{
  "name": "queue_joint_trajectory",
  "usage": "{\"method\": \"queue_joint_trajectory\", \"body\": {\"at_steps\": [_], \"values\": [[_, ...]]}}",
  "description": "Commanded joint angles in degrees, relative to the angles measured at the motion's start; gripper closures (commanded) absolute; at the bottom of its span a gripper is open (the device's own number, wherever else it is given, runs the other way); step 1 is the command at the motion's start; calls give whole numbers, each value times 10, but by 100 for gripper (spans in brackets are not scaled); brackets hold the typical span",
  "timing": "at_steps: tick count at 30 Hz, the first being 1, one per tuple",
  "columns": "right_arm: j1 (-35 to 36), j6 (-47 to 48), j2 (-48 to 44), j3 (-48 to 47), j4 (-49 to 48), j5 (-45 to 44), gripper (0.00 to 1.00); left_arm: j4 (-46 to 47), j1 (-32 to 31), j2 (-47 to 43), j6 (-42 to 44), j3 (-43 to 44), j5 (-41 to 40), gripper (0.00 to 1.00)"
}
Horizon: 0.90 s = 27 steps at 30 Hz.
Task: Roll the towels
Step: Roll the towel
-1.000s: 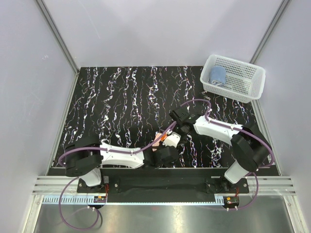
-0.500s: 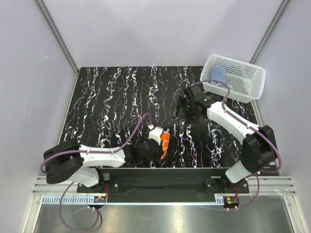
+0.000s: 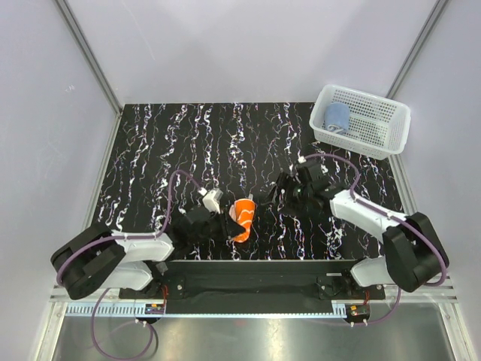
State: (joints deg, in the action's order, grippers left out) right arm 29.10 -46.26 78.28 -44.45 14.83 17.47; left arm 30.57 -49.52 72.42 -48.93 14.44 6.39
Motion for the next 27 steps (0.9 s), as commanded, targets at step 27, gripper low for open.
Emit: {"method": "queue_joint_trajectory", "body": {"at_steps": [27], "values": [[109,-148,244,130,-560,111,21,267,82,97,-123,-99,100,100]]}}
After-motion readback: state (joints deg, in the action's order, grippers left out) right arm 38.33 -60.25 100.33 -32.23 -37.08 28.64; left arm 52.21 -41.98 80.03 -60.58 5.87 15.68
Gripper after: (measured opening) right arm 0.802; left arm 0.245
